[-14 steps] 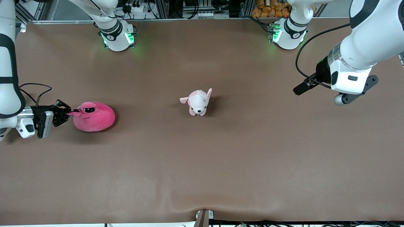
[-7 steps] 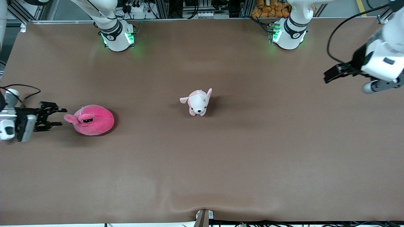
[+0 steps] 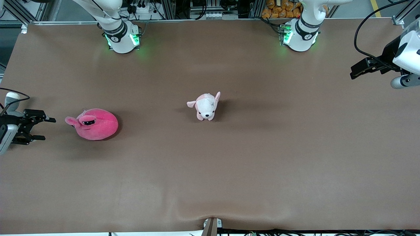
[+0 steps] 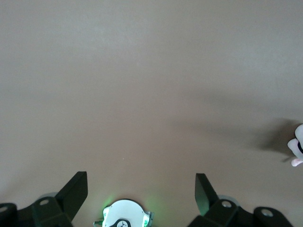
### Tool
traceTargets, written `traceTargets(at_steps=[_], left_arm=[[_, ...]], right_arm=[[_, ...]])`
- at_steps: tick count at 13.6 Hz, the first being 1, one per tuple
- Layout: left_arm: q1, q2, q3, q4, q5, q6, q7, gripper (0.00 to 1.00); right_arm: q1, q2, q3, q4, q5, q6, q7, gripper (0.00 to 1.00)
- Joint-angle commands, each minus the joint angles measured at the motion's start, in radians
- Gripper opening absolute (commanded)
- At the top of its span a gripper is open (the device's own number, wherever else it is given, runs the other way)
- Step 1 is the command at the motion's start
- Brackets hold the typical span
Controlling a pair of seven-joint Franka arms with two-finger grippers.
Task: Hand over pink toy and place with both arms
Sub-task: 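Open the right gripper and withdraw it from the plush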
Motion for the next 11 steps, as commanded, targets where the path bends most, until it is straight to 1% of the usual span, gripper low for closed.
traceTargets(at_steps=[1,4,6,7,9,11], left_arm=[[0.041,-0.039,-0.033,-0.039,0.014,0.053,0.015,1.00],[0.053,-0.049,-0.033,-0.074,0.014,0.113,0.015,1.00],[0.053,-0.044,-0.036,-0.069,0.012,0.113,0.015,1.00],[0.053,-0.044,-0.036,-0.068,0.012,0.112,0.018,1.00],[0.054,-0.045,-0.033,-0.066,0.012,0.110,0.056,1.00],[0.056,-0.052,-0.028,-0.069,0.012,0.096,0.063,1.00]], right_arm=[[0.059,-0.086,0.001,-0.012,-0.046,-0.010,0.152,1.00],[0.084,-0.144,0.002,-0.015,-0.094,-0.016,0.249,1.00],[0.098,-0.196,0.004,-0.021,-0.117,-0.036,0.336,1.00],[0.122,-0.228,0.002,-0.021,-0.137,-0.051,0.400,1.00],[0.168,-0.290,0.004,-0.023,-0.203,-0.090,0.538,1.00],[0.197,-0.352,0.002,-0.041,-0.238,-0.122,0.650,1.00]])
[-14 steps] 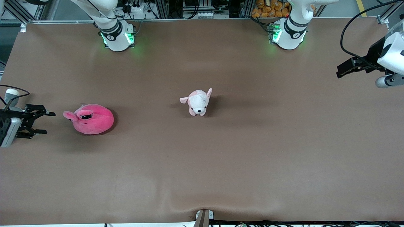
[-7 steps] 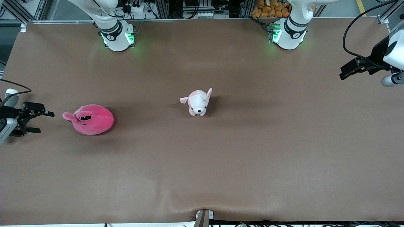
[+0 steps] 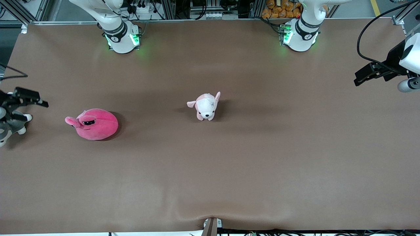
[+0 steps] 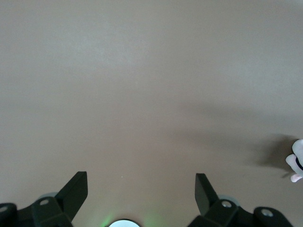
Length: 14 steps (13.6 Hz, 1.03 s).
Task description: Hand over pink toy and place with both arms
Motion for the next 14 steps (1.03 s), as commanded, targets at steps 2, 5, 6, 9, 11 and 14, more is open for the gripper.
traceTargets(at_steps=[2,5,6,9,11,14], left_arm=[[0.016,-0.043,-0.005,-0.029,0.011,-0.035,0.059,1.00],[0.036,-0.082,-0.005,-0.079,0.011,-0.045,0.064,1.00],[0.048,-0.095,-0.005,-0.096,0.005,-0.042,0.073,1.00],[0.049,-0.111,-0.010,-0.110,0.000,-0.038,0.124,1.00],[0.042,-0.111,-0.016,-0.110,0.000,-0.038,0.124,1.00],[0.041,-0.096,-0.036,-0.078,0.002,-0.038,0.113,1.00]], right_arm=[[0.066,-0.149,-0.001,-0.089,-0.108,-0.018,0.221,1.00],[0.093,-0.189,0.000,-0.101,-0.152,-0.022,0.370,1.00],[0.095,-0.206,0.002,-0.124,-0.153,-0.022,0.419,1.00],[0.093,-0.295,0.005,-0.236,-0.153,-0.007,0.497,1.00],[0.095,-0.302,0.005,-0.245,-0.153,-0.007,0.525,1.00],[0.101,-0.301,0.009,-0.241,-0.165,-0.018,0.549,1.00]])
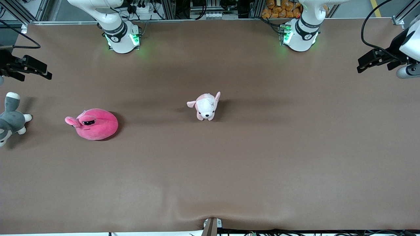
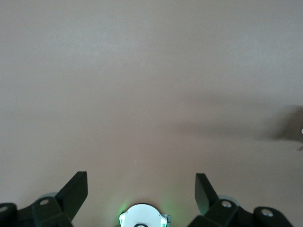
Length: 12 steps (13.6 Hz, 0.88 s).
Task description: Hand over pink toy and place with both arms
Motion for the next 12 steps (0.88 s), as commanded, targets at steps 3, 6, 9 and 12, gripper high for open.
traceTargets(at_steps=[3,6,9,12], left_arm=[[0.009,0.031,-0.017,0.062,-0.020,0.005,0.000,1.00],[-0.003,0.037,-0.020,0.077,-0.020,0.005,0.000,1.00],[-0.003,0.039,-0.034,0.076,-0.021,0.000,0.003,1.00],[0.003,0.037,-0.055,0.076,-0.015,-0.003,-0.002,1.00]], right_arm=[[0.030,-0.026,0.016,-0.009,-0.076,-0.024,0.028,1.00],[0.022,-0.023,0.016,-0.001,-0.076,-0.038,0.022,1.00],[0.021,-0.020,0.016,0.002,-0.067,-0.038,0.034,1.00],[0.016,-0.017,0.011,0.003,-0.059,-0.038,0.038,1.00]])
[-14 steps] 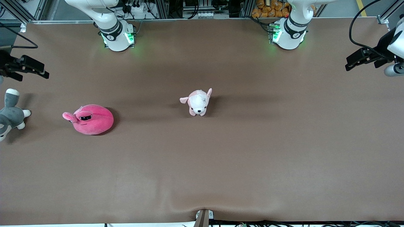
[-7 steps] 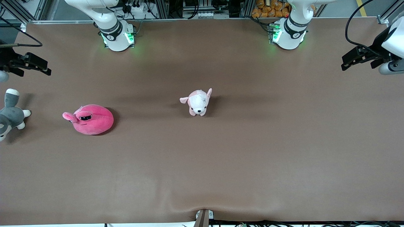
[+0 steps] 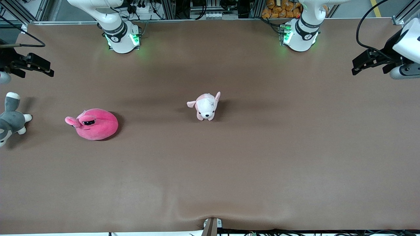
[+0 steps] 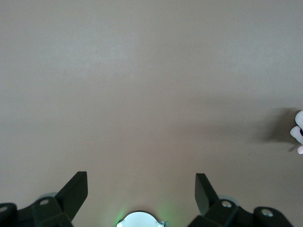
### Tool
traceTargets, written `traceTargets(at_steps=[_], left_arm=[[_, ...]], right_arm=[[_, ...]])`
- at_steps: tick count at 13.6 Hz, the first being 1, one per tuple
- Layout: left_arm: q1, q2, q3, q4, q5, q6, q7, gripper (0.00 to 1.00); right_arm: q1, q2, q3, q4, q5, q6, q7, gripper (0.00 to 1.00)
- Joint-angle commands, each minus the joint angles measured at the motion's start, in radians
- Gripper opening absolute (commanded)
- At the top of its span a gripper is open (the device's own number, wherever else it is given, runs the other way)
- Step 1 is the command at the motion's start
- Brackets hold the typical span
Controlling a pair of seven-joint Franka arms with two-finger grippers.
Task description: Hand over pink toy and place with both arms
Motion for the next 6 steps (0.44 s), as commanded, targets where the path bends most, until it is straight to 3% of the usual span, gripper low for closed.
traceTargets(at_steps=[1,6], left_arm=[[0.010,0.009,-0.016,0.024,-0.007,-0.013,0.002,1.00],[0.014,0.004,-0.016,0.023,-0.011,-0.013,-0.001,1.00]], right_arm=[[-0.001,-0.009,-0.004,0.001,-0.001,-0.011,0.019,1.00],[-0.018,-0.004,-0.004,0.004,0.002,-0.011,0.016,1.00]])
